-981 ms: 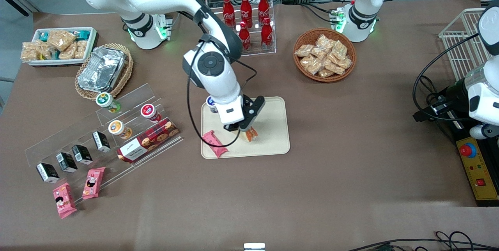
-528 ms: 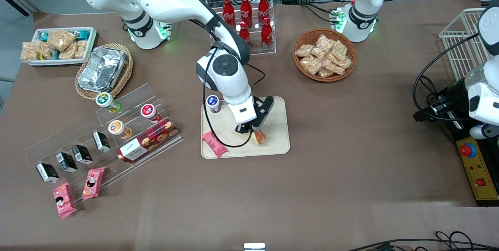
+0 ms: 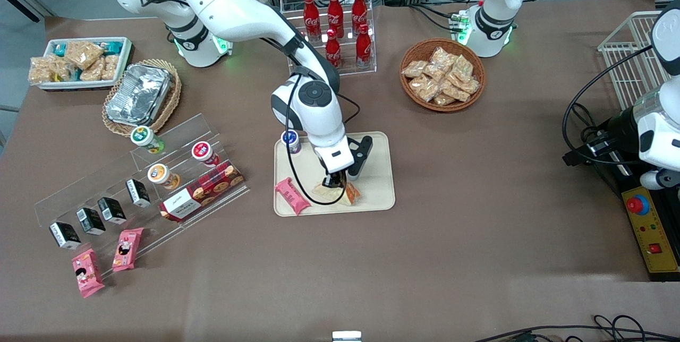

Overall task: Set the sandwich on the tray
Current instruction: 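Lower the sandwich onto the cream tray beside the pink bar and release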

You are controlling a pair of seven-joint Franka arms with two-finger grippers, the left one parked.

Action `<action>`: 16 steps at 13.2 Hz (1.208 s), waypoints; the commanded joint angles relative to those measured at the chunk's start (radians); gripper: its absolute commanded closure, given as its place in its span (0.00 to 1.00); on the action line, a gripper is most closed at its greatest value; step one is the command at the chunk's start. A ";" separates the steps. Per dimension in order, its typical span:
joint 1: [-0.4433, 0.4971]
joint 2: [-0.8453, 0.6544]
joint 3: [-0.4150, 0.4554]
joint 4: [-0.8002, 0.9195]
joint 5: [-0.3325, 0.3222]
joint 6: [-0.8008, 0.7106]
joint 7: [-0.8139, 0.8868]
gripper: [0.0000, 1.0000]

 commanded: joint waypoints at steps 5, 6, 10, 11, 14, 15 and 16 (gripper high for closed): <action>-0.013 -0.027 -0.005 0.027 -0.010 -0.008 0.003 0.01; -0.023 -0.039 -0.005 0.027 0.005 -0.038 0.003 0.01; -0.096 -0.152 -0.008 0.027 0.138 -0.200 0.004 0.01; -0.127 -0.189 -0.008 0.027 0.164 -0.256 0.007 0.01; -0.200 -0.281 -0.008 0.027 0.183 -0.409 0.094 0.01; -0.223 -0.304 -0.008 0.027 0.183 -0.452 0.152 0.01; -0.239 -0.329 -0.008 0.027 0.183 -0.489 0.212 0.01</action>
